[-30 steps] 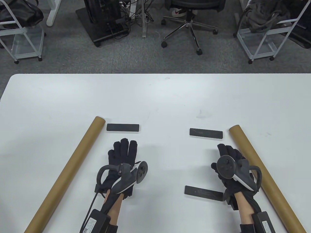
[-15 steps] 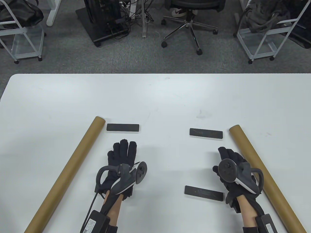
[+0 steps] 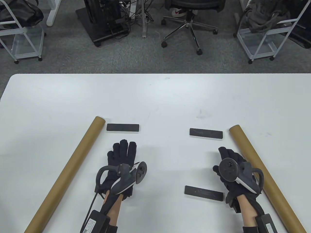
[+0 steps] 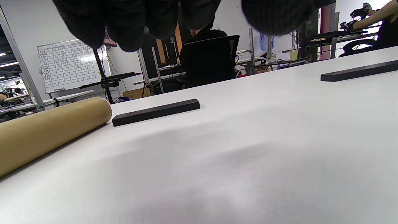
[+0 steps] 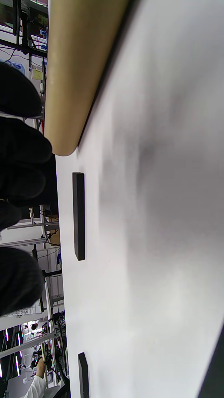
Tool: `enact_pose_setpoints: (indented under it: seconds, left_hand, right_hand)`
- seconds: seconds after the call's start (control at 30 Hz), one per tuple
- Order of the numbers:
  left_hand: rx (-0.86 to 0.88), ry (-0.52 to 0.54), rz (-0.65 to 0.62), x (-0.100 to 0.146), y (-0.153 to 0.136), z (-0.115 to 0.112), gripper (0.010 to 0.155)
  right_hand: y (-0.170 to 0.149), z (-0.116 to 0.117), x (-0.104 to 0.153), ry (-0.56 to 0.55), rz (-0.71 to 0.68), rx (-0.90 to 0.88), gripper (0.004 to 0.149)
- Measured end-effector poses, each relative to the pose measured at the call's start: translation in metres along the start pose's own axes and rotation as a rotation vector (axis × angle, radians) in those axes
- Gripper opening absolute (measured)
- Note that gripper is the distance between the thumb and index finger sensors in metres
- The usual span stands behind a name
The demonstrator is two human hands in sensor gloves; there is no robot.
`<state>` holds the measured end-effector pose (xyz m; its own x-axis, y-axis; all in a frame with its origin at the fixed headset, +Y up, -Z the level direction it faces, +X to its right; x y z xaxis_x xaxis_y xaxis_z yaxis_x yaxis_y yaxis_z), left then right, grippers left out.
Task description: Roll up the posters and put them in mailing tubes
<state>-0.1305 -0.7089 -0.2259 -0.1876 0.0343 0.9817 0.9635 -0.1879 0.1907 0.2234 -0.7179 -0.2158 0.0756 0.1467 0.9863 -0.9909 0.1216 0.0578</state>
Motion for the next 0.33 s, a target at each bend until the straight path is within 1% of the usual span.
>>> enact_pose_setpoints:
  seconds: [0.33]
  left_hand:
    - [0.000, -0.002, 0.001, 0.0008, -0.0002, -0.0001, 0.080]
  right_hand:
    - [0.0002, 0.0015, 0.0000, 0.006, -0.002, 0.003, 0.077]
Point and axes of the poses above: the tracker on the back of each hand, its own y axis roughly to the thumb side, its own x axis roughly from the fingertips to the wrist, z = x × y, the point moved 2 cm from there along -x, roughly from the wrist to the fingertips, and after that the axes turned 2 degrees about -z, right-handed, at the moved point
